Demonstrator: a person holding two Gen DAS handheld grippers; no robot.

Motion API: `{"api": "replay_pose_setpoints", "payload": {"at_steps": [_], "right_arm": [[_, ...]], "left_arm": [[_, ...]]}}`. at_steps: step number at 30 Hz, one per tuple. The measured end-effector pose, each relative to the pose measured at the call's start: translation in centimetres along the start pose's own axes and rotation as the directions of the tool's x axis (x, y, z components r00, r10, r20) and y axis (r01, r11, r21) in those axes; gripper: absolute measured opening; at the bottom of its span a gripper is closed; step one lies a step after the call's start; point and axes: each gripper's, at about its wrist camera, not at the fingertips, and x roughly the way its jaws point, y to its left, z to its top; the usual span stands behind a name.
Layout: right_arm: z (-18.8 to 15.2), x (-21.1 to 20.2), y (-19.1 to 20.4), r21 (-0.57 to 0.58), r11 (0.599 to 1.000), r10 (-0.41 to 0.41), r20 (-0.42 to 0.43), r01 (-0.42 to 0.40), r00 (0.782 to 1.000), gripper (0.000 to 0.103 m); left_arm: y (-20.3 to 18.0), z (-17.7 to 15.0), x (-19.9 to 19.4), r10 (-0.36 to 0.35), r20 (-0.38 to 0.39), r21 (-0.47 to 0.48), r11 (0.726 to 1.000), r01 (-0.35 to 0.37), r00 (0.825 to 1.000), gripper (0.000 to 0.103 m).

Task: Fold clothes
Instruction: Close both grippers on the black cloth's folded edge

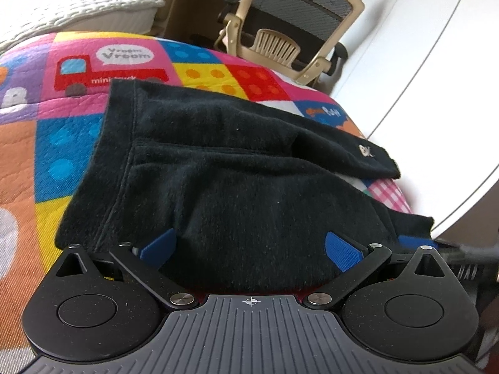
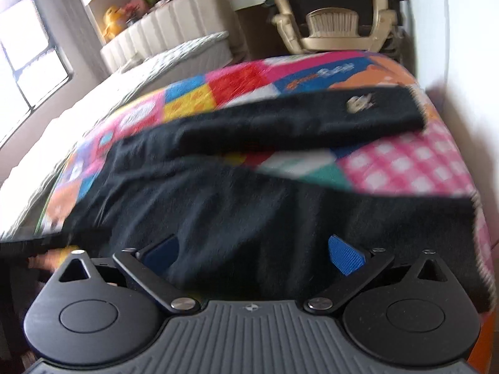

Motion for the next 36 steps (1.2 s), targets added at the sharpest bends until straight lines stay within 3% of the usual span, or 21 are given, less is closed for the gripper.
{"api": "replay_pose_setpoints", "payload": {"at_steps": [2, 4, 6, 9, 12, 17, 19, 21, 26, 30, 32, 36], "right_arm": [[2.2, -0.1, -0.4, -0.052, 0.992, -0.114, 0.082, 0.118, 0.990, 0.085], [4.9, 0.5, -1.0, -0.101, 0.969, -0.209, 0.157, 0.227, 0.965, 0.062], [7.7, 2.0, -2.3, -0.076, 0.952, -0.281, 0.174, 0.297, 0.944, 0.049], [10.8, 5.0, -4.9, -0.030, 0.929, -0.360, 0.172, 0.370, 0.917, 0.049], [12.3, 7.9, -6.4, -0.012, 0.905, -0.418, 0.168, 0.426, 0.893, 0.075], [11.3, 11.1, -6.7, -0.028, 0.912, -0.403, 0.125, 0.409, 0.907, 0.072], [11.4, 10.8, -6.2, -0.055, 0.929, -0.358, 0.128, 0.367, 0.925, 0.034], [11.5, 10.3, -5.8, -0.054, 0.933, -0.347, 0.124, 0.356, 0.930, 0.017], [11.1, 7.4, -5.4, -0.044, 0.951, -0.296, 0.170, 0.308, 0.940, 0.016], [10.5, 6.7, -5.7, -0.047, 0.955, -0.281, 0.181, 0.294, 0.942, 0.016], [10.2, 6.6, -5.9, -0.043, 0.958, -0.272, 0.185, 0.284, 0.944, 0.016], [9.8, 6.7, -6.0, -0.039, 0.962, -0.259, 0.188, 0.271, 0.947, 0.016]], "left_arm": [[0.2, -0.1, -0.1, -0.012, 0.004, 0.003, 1.000, 0.011, 1.000, 0.103], [0.3, -0.3, -0.2, -0.022, 0.007, 0.005, 1.000, 0.022, 1.000, 0.103], [0.2, -0.3, -0.2, -0.017, 0.012, 0.005, 1.000, 0.017, 1.000, 0.103], [-0.1, -0.6, -0.2, -0.007, 0.023, 0.022, 1.000, 0.006, 1.000, 0.103], [0.0, -0.8, -0.3, -0.009, 0.032, 0.031, 0.999, 0.008, 0.999, 0.103], [0.3, -0.8, -0.3, -0.025, 0.037, 0.015, 1.000, 0.025, 0.999, 0.103], [0.3, -0.9, -0.3, -0.028, 0.040, 0.015, 0.999, 0.028, 0.999, 0.103], [0.4, -0.9, -0.4, -0.029, 0.043, 0.013, 0.999, 0.029, 0.999, 0.103], [0.8, 0.2, -1.1, -0.023, 0.089, -0.030, 0.999, 0.026, 0.996, 0.103], [1.9, 3.9, -2.5, -0.012, 0.179, -0.033, 0.999, 0.019, 0.984, 0.103], [2.9, 6.3, -2.3, 0.036, 0.194, -0.063, 0.998, -0.025, 0.980, 0.103], [5.5, 10.9, 0.6, 0.151, 0.148, -0.143, 0.981, -0.129, 0.978, 0.103]]}}
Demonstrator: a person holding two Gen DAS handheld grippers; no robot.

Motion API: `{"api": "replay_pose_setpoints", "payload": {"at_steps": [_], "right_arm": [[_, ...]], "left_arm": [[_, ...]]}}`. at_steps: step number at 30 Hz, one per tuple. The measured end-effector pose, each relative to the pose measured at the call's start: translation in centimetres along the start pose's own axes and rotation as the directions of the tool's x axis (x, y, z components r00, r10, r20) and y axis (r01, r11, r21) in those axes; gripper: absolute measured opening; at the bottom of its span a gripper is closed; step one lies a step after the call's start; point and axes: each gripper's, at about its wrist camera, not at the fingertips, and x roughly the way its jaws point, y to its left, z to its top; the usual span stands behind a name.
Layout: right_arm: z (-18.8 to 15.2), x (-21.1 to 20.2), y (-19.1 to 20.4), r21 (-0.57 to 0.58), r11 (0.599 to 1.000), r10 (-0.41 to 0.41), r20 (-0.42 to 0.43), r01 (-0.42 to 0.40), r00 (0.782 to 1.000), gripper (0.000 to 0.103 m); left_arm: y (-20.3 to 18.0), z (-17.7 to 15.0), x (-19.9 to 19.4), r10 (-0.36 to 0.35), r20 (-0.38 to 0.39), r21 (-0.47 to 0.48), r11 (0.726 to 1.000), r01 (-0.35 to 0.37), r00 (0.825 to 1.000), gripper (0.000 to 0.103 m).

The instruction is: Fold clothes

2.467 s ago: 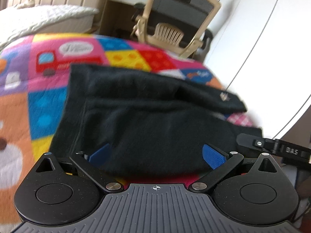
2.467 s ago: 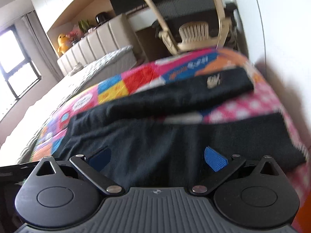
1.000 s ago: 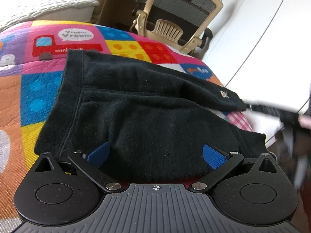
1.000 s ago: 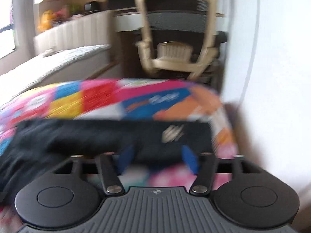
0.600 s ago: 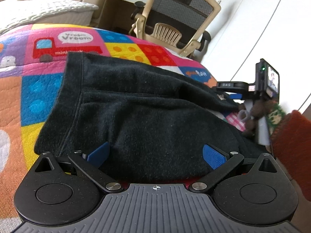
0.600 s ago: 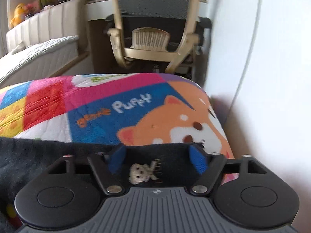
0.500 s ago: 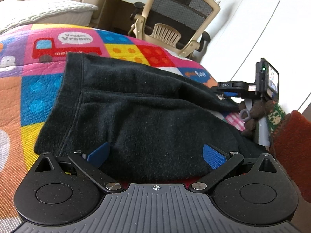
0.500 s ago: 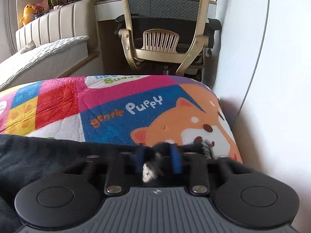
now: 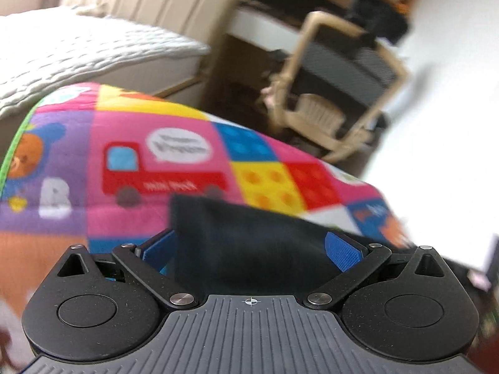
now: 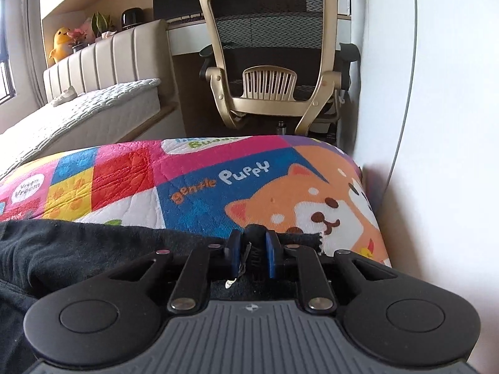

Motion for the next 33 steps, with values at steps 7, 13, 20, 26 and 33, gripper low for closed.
{"api": "replay_pose_setpoints", "payload": {"at_steps": [7, 13, 20, 26, 33], "right_arm": [[0.3, -0.8, 0.0, -0.020, 1.000, 0.010, 0.029, -0.009, 1.000, 0.016], [0.5, -1.5, -0.5, -0.020, 0.999, 0.030, 0.045, -0.029, 0.999, 0.016], [0.5, -2.6, -0.7, 0.010, 0.999, 0.045, 0.076, -0.046, 0.996, 0.013], [-0.2, -9.7, -1.3, 0.009, 0.996, 0.085, 0.198, -0.088, 0.977, 0.013], [-8.0, -17.5, -3.1, 0.016, 1.000, 0.009, 0.192, -0.012, 0.981, 0.014]], "left_arm": [[0.4, 2.6, 7.5, 0.180, -0.078, 0.046, 0.983, -0.177, 0.980, 0.100], [0.8, 2.0, 9.5, 0.180, -0.104, 0.061, 0.983, -0.175, 0.978, 0.083], [0.5, 1.7, 8.5, 0.193, -0.068, 0.156, 0.971, -0.180, 0.979, 0.042], [-0.7, 1.5, 0.0, 0.066, 0.068, 0.223, 0.971, -0.080, 0.995, 0.038], [0.5, -6.3, -9.3, -0.002, 0.115, 0.254, 0.967, -0.028, 0.993, 0.038]]}}
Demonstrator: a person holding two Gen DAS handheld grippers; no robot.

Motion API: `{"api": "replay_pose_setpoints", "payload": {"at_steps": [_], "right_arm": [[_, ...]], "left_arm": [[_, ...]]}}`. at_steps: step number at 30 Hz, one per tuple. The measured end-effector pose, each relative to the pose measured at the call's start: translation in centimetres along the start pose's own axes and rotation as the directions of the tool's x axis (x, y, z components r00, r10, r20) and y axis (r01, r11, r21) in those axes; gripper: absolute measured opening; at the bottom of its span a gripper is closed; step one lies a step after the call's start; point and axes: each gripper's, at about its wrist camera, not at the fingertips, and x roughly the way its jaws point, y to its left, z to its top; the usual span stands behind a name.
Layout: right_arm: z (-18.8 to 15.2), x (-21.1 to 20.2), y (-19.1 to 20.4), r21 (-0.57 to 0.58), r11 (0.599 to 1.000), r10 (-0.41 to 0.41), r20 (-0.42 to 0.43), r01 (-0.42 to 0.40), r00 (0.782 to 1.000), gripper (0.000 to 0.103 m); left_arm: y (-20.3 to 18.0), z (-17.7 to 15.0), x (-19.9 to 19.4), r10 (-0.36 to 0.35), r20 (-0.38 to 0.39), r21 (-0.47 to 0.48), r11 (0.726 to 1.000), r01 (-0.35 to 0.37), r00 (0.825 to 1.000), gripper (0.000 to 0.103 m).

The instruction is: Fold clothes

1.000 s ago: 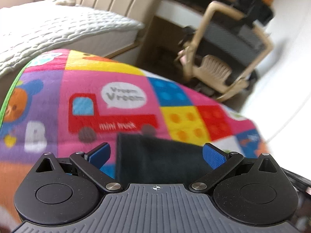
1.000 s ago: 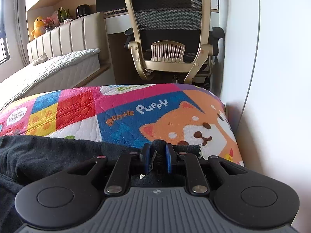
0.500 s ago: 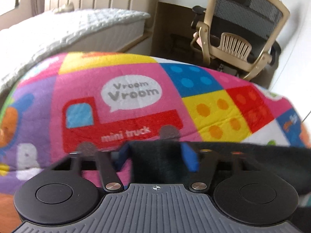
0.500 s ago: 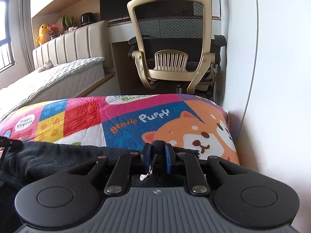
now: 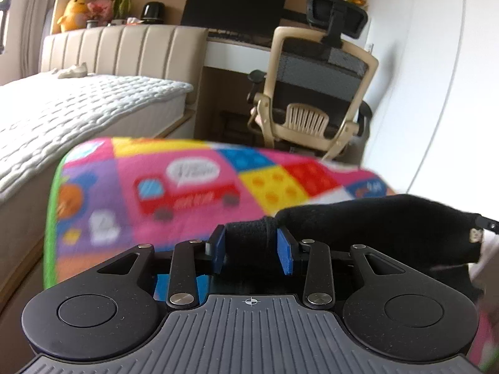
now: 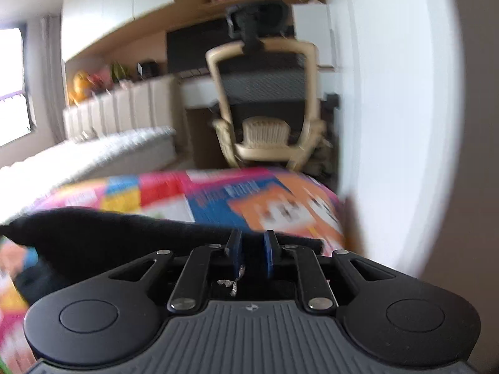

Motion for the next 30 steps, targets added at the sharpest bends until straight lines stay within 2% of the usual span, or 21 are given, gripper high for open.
{"api": "replay_pose_setpoints", "payload": {"at_steps": [3, 6, 10, 13, 15, 17, 18, 19, 20, 22, 24, 28, 30], "right_arm": [[-2.3, -1.8, -1.6, 0.060, 0.997, -0.041, -0.042, 0.043, 0.998, 0.020], [-2.3, -2.9, -3.2, 0.141, 0.988, -0.057, -0.039, 0.062, 0.998, 0.030], [-1.5, -2.6, -4.3, 0.247, 0.969, -0.021, -0.041, 0.031, 0.999, 0.056], [-1.5, -1.2, -4.3, 0.301, 0.953, -0.003, -0.089, 0.030, 0.996, 0.064], [-2.2, -0.2, -4.4, 0.324, 0.945, 0.008, -0.132, 0.035, 0.991, 0.064], [-2.8, 0.6, -4.2, 0.322, 0.946, 0.034, -0.178, 0.026, 0.983, 0.046], [-2.9, 1.2, -4.0, 0.316, 0.948, 0.053, -0.202, 0.014, 0.978, 0.019], [-2.6, 1.8, -3.8, 0.308, 0.951, 0.069, -0.217, 0.001, 0.974, 0.013], [-1.9, 2.2, -3.4, 0.295, 0.955, 0.072, -0.209, -0.008, 0.975, 0.012], [0.5, 1.1, -2.5, 0.240, 0.969, 0.081, -0.101, -0.054, 0.992, 0.009], [2.9, 0.0, -1.6, 0.178, 0.979, 0.095, 0.012, -0.096, 0.995, 0.009], [3.4, -2.6, -0.4, 0.015, 0.998, 0.067, 0.081, -0.069, 0.994, 0.010], [1.4, -2.2, -1.0, 0.015, 1.000, 0.025, 0.004, -0.025, 1.000, 0.012]], "left_arm": [[0.9, -3.1, -0.9, 0.019, -0.061, -0.027, 0.999, -0.021, 0.998, 0.039], [2.2, -3.9, -1.5, 0.007, -0.083, -0.103, 0.995, -0.015, 0.997, 0.039], [2.2, -2.9, -1.7, -0.017, -0.049, -0.135, 0.991, 0.010, 0.999, 0.057], [1.0, -2.6, -0.4, -0.001, -0.063, -0.100, 0.995, -0.005, 0.998, 0.068], [0.2, -2.8, 0.4, 0.013, -0.078, -0.075, 0.997, -0.018, 0.997, 0.071], [-0.2, -3.1, 1.2, 0.020, -0.095, -0.061, 0.998, -0.026, 0.995, 0.077], [-0.3, -3.3, 1.4, 0.021, -0.100, -0.058, 0.998, -0.027, 0.995, 0.078], [-0.3, -3.4, 1.7, 0.021, -0.107, -0.059, 0.998, -0.028, 0.994, 0.080], [-0.3, -3.4, 2.0, 0.021, -0.112, -0.062, 0.998, -0.028, 0.993, 0.081], [-0.4, -3.2, 2.4, 0.026, -0.120, -0.067, 0.997, -0.034, 0.992, 0.082], [-0.6, -3.0, 2.2, 0.037, -0.113, -0.063, 0.997, -0.044, 0.993, 0.083], [-0.6, -3.1, 1.4, 0.038, -0.093, -0.064, 0.997, -0.044, 0.995, 0.086], [-0.2, -3.4, 1.4, 0.042, -0.098, -0.078, 0.996, -0.050, 0.994, 0.086]]}}
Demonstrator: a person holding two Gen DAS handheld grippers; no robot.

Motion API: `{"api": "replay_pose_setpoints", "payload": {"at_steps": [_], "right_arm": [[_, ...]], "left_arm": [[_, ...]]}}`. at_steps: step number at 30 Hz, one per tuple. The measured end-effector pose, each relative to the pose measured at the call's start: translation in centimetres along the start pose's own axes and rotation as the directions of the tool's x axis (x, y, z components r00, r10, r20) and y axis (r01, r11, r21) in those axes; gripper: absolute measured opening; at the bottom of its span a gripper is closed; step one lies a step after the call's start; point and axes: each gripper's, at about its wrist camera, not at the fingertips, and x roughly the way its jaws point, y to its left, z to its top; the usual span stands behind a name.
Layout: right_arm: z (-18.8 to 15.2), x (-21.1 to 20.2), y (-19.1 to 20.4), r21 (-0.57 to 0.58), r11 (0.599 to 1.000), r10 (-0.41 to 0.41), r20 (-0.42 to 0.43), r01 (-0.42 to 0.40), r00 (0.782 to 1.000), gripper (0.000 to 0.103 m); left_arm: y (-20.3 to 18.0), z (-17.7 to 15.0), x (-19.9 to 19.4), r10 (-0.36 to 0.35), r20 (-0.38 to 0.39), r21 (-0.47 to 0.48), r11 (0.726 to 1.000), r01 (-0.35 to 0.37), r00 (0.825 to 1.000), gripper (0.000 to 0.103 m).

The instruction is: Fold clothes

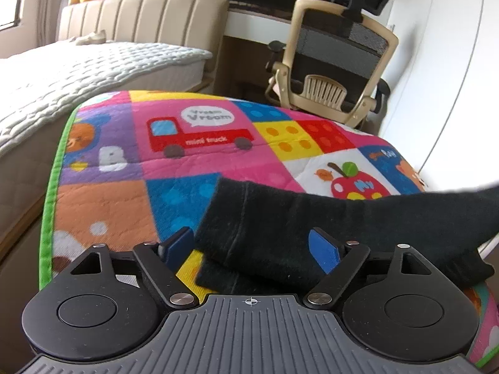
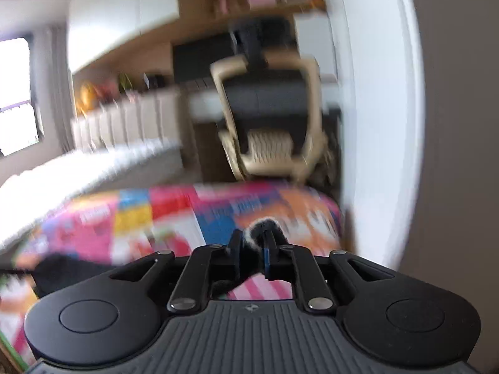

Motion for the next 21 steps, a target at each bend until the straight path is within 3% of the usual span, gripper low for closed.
{"api": "replay_pose_setpoints", "payload": {"at_steps": [2, 4, 5, 7, 9, 18, 19, 20, 21], "right_arm": [[-2.7, 0.7, -1.3, 0.006, 0.992, -0.126, -0.081, 0.127, 0.989, 0.013], [-4.5, 1.1, -3.1, 0.057, 0.971, -0.224, -0.138, 0.234, 0.965, 0.020], [-4.9, 1.0, -4.0, 0.128, 0.969, -0.192, -0.150, 0.212, 0.970, 0.024], [-5.3, 0.9, -5.5, 0.270, 0.952, -0.103, -0.150, 0.141, 0.983, 0.053], [-5.2, 1.6, -5.8, 0.332, 0.940, -0.038, -0.136, 0.082, 0.990, 0.058], [-5.9, 7.6, -3.7, 0.296, 0.952, -0.005, -0.233, 0.076, 0.972, 0.058], [-6.0, 7.7, -3.4, 0.276, 0.958, -0.013, -0.231, 0.078, 0.973, 0.050], [-6.0, 7.5, -3.1, 0.242, 0.967, -0.018, -0.223, 0.074, 0.975, 0.045], [-5.9, 7.4, -2.4, 0.198, 0.978, -0.024, -0.210, 0.066, 0.977, 0.031]], "left_arm": [[0.6, -0.3, 0.3, 0.001, -0.019, -0.021, 1.000, -0.001, 1.000, 0.086], [1.0, -0.3, 0.7, 0.001, -0.037, -0.031, 1.000, -0.002, 0.999, 0.086], [1.1, -0.2, 0.9, -0.001, -0.043, -0.035, 0.999, -0.001, 0.999, 0.086], [1.2, 0.3, 1.3, -0.003, -0.045, -0.046, 0.999, 0.001, 0.999, 0.089], [1.1, 0.7, 1.7, -0.003, -0.042, -0.058, 0.998, 0.000, 0.999, 0.092], [0.6, 1.4, 5.6, 0.024, -0.116, -0.075, 0.997, -0.032, 0.993, 0.091], [0.4, 1.3, 5.6, 0.019, -0.107, -0.058, 0.998, -0.025, 0.994, 0.086], [0.2, 1.1, 5.6, 0.015, -0.099, -0.042, 0.999, -0.020, 0.995, 0.074], [0.1, 1.0, 5.5, 0.018, -0.090, -0.031, 0.999, -0.021, 0.996, 0.070]]}}
